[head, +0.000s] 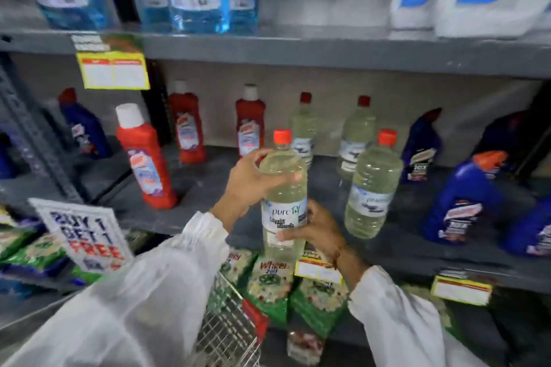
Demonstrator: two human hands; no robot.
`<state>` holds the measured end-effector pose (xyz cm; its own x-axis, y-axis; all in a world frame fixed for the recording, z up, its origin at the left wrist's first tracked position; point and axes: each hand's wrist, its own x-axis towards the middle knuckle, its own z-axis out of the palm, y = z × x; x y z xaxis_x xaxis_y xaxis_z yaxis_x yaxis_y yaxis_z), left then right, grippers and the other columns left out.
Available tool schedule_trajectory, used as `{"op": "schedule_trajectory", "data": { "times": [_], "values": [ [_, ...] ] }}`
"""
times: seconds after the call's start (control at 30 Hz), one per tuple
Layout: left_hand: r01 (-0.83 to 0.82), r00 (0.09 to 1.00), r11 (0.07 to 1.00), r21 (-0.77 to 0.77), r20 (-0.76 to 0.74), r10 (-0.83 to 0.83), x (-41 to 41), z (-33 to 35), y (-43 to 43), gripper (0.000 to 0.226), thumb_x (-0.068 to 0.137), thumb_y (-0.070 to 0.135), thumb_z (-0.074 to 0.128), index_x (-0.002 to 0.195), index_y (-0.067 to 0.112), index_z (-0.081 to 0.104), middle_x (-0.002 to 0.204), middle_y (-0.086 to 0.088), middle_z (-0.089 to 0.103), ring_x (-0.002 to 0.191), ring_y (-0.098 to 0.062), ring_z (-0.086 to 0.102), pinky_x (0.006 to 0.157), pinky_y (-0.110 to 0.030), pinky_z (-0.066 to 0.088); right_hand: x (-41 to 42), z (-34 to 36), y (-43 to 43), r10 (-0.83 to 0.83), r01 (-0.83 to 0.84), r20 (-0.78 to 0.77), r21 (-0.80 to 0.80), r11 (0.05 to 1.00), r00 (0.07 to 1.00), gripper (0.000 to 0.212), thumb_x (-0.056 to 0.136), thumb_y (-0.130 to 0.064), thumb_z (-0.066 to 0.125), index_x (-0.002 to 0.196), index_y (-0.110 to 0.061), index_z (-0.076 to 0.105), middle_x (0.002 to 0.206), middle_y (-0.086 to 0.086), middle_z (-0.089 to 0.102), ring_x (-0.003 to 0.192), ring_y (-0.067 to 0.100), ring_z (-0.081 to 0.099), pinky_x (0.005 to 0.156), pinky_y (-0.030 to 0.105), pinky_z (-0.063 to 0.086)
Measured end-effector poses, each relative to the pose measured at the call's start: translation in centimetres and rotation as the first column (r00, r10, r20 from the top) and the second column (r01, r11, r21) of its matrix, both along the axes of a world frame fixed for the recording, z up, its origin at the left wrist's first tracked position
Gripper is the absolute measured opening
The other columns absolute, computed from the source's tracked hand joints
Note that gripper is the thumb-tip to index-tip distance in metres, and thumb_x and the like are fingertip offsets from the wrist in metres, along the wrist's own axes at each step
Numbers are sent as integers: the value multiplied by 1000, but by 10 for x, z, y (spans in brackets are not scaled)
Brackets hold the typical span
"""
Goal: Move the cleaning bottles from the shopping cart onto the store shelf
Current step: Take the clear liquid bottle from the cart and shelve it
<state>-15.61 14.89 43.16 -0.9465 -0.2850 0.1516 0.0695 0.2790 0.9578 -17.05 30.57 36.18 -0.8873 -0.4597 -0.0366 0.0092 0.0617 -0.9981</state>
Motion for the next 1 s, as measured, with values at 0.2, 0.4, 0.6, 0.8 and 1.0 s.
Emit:
{"op": "schedule_trajectory", "data": {
  "times": [0.2, 0.4, 0.6, 0.8, 1.0],
  "values": [
    [97, 995, 995, 21, -15, -97, -44, 1, 34, 81, 37, 41, 94, 109, 20, 62, 104, 0, 74, 96, -15, 71, 91, -42, 57, -37, -3, 22, -271, 271, -35, 11, 962, 962, 68, 46, 6, 85, 100, -26, 59, 106, 10, 70, 100, 27, 66, 88, 48, 54],
    [168, 986, 986, 25, -26, -167, -53, -15, 44, 63, 48, 36, 91, 101, 46, 58, 109, 8, 71, 103, -11, 67, 97, -40, 53, -39, -17, 22, -331, 345, -182, 52, 937, 926, 70, 57, 4, 80, 116, -21, 52, 107, -2, 64, 91, 6, 61, 78, 12, 52],
    [9, 992, 1000, 29, -123, -5, -10, -44, 11, 49, 83, 28, 69, 129, 19, 52, 117, 13, 61, 106, 4, 59, 95, -14, 46, 15, -53, -26, -634, 740, -509, 8, 672, 582, 57, 64, -31, 70, 113, -7, 53, 119, 19, 48, 115, 28, 40, 99, 43, 37],
    [-719, 685, 666, 200, 43, 727, 105, -160, -109, 24, 86, 35, 54, 107, 26, 58, 91, -8, 69, 83, -24, 66, 77, -35, 53, 73, -99, -150, -10, 261, -662, 282, 923, 750, 12, 71, -15, 64, 83, -12, 62, 89, 12, 65, 91, 23, 53, 82, 33, 42],
    [-937, 288, 349, 26, 625, 726, 278, -338, -207, 38, 79, 37, 61, 107, 11, 61, 107, -28, 66, 105, -42, 62, 96, -52, 47, 166, -236, -279, 575, -613, 298, 617, 493, 762, 41, 73, -20, 65, 106, 3, 59, 95, 12, 59, 94, 26, 58, 79, 30, 41]
  ]
}}
